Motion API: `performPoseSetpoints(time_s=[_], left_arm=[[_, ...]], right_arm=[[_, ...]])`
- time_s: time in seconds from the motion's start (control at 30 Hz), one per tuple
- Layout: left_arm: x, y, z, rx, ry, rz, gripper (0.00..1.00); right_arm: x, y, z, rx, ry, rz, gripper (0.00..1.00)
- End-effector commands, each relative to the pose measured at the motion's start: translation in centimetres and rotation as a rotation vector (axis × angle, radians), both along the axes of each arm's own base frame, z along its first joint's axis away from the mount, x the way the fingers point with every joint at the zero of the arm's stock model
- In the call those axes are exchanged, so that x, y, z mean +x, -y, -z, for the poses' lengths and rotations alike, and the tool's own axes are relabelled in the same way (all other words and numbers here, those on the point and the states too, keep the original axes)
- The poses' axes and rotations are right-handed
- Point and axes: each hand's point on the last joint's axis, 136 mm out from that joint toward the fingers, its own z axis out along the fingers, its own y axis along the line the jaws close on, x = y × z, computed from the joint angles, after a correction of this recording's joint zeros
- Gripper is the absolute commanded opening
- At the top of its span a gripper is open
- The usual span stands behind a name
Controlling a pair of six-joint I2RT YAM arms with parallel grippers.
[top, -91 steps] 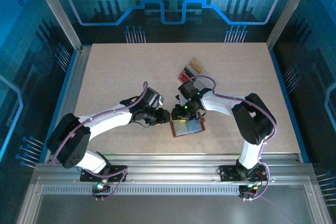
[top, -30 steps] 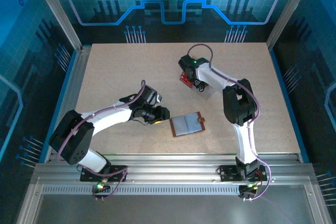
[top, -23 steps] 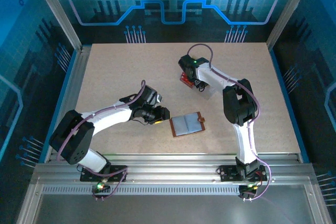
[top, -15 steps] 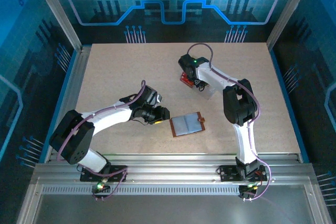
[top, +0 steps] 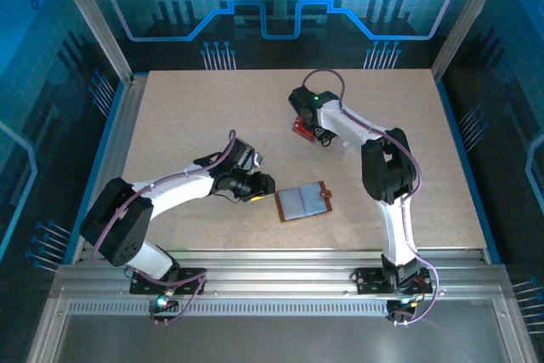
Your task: Put the credit cards into the card holder
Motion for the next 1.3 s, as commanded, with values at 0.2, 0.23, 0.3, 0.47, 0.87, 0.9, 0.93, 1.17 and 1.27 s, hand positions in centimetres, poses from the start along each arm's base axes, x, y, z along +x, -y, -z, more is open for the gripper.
performPoseSetpoints(time_s=[0.2, 0.23, 0.3, 0.47, 0.87, 0.9, 0.93, 1.17, 1.27], left_arm=[[0.4, 0.4, -0.4, -0.025, -0.002, 0.008, 0.45], [0.4, 0.4, -0.4, -0.024, 0.0, 0.008, 0.45], [0.3, 0.3, -0.5, -0.025, 0.0, 0.007, 0.45], [-0.1, 0.0, -0.5, -0.016, 0.003, 0.007, 0.47], [-1.4, 0.9, -0.3, 0.13, 0.064, 0.108, 0.6], [-1.4, 1.3, -0.2, 0.14, 0.065, 0.116, 0.6], [-1.3, 1.6, -0.1, 0.15, 0.065, 0.124, 0.6], [-0.9, 3.8, 1.6, 0.223, 0.062, 0.168, 0.6], [-0.8, 4.2, 2.4, 0.265, 0.062, 0.176, 0.59]], right_arm=[[-0.7, -1.3, -2.3, 0.062, -0.011, -0.037, 0.06], [-0.8, -1.6, -2.3, 0.078, -0.019, -0.042, 0.04], [-1.0, -2.0, -2.4, 0.107, -0.029, -0.049, 0.02], [-1.7, -2.9, -3.0, 0.171, -0.049, -0.064, 0.0], [-8.7, -6.8, -6.4, 0.629, -0.046, -0.138, 0.0], [-9.4, -7.4, -6.7, 0.701, -0.046, -0.151, 0.0], [-10.6, -7.8, -6.5, 0.765, -0.056, -0.161, 0.0], [-16.1, -9.4, -4.9, 1.081, -0.111, -0.206, 0.0], [-17.5, -9.3, -3.2, 1.157, -0.144, -0.189, 0.0]])
